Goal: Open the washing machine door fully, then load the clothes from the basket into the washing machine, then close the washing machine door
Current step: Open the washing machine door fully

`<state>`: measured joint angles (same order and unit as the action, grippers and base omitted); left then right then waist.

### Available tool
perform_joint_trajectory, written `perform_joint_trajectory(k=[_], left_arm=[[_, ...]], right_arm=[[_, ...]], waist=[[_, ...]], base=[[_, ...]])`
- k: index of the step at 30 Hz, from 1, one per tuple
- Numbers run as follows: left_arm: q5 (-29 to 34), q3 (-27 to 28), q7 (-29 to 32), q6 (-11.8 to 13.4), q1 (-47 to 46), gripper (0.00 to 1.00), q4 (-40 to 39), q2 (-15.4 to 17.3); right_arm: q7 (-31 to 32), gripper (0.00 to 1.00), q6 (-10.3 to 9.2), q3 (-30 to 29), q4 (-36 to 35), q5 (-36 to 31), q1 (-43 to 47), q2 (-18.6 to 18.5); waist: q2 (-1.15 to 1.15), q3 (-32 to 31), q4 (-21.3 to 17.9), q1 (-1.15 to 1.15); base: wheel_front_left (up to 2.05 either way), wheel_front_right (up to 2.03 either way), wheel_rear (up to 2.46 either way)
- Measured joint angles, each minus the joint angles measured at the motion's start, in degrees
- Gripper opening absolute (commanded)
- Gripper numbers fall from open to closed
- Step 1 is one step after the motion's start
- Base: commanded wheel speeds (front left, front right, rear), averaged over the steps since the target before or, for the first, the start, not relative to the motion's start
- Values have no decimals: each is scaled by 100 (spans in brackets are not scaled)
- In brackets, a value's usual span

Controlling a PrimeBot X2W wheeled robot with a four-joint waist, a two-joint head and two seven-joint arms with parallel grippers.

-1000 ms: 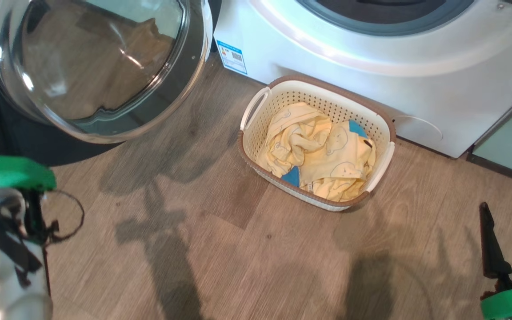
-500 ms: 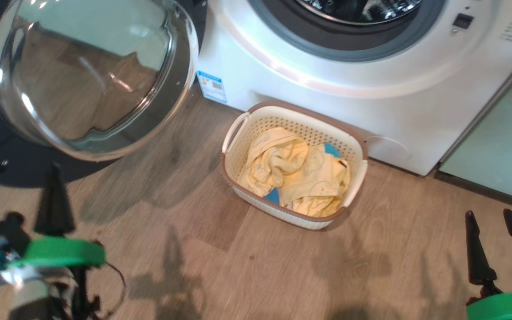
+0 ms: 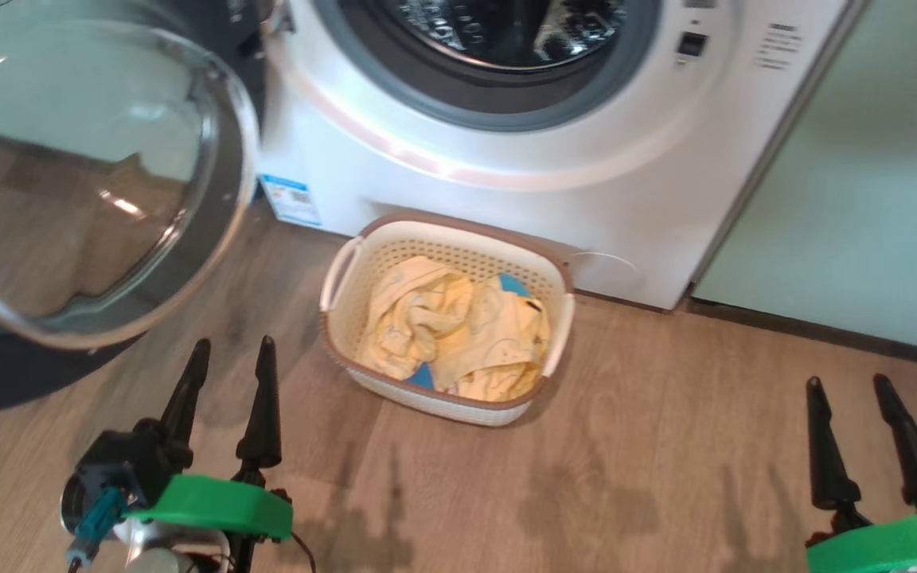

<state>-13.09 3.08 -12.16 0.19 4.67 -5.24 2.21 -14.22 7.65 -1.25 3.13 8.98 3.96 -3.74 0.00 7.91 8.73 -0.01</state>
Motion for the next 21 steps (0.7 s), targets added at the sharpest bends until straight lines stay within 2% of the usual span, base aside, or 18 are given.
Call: perform_joint_trajectory(k=[16, 21], left_arm=[[48, -132, 267, 100, -13, 100, 65, 99], [48, -133, 315, 156, -20, 100, 114, 110]], right_arm=[[-23, 100, 0, 219, -65, -43, -2, 43], [-23, 100, 0, 244, -67, -43, -1, 56]], waist=[[0, -16, -1093, 1], [0, -21, -1221, 1]], base=[[0, 0, 0], [0, 0, 0]])
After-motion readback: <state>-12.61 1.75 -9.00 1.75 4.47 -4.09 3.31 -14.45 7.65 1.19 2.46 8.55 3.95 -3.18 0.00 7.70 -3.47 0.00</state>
